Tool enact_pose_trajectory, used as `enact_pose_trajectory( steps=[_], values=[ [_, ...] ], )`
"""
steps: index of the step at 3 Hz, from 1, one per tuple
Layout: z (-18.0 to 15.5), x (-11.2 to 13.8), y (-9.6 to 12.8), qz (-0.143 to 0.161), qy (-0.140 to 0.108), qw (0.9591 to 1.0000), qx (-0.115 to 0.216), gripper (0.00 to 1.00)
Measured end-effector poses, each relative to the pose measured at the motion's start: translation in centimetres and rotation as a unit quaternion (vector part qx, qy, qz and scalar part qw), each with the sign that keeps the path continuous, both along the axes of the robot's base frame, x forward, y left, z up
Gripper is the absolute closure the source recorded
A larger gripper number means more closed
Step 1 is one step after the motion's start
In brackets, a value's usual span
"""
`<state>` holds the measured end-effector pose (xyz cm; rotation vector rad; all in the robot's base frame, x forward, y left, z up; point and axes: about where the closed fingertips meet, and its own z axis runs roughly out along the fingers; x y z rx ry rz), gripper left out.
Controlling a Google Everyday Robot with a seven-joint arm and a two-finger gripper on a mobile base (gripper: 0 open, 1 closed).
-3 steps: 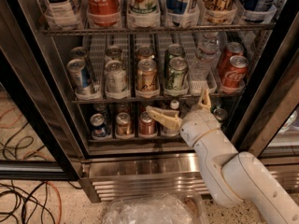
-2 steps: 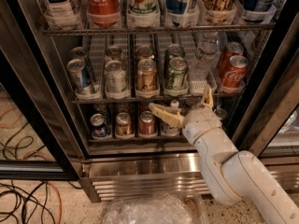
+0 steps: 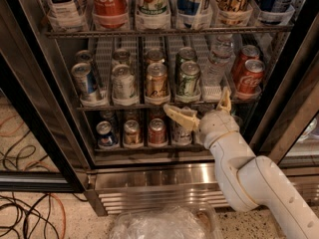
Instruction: Pick green can from middle shelf of fridge
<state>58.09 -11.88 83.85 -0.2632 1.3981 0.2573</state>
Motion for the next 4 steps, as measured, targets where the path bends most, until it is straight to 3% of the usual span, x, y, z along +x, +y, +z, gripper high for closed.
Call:
enact_pose_trajectory(
  steps=[2,4],
  values=[
    [-0.1,0.5,0.0,-0.002,-0.001,1.0000,-0.001,0.41],
    [-0.8,2.4,0.6,0.004,-0.001,1.0000,-0.005,0.39]
  ],
)
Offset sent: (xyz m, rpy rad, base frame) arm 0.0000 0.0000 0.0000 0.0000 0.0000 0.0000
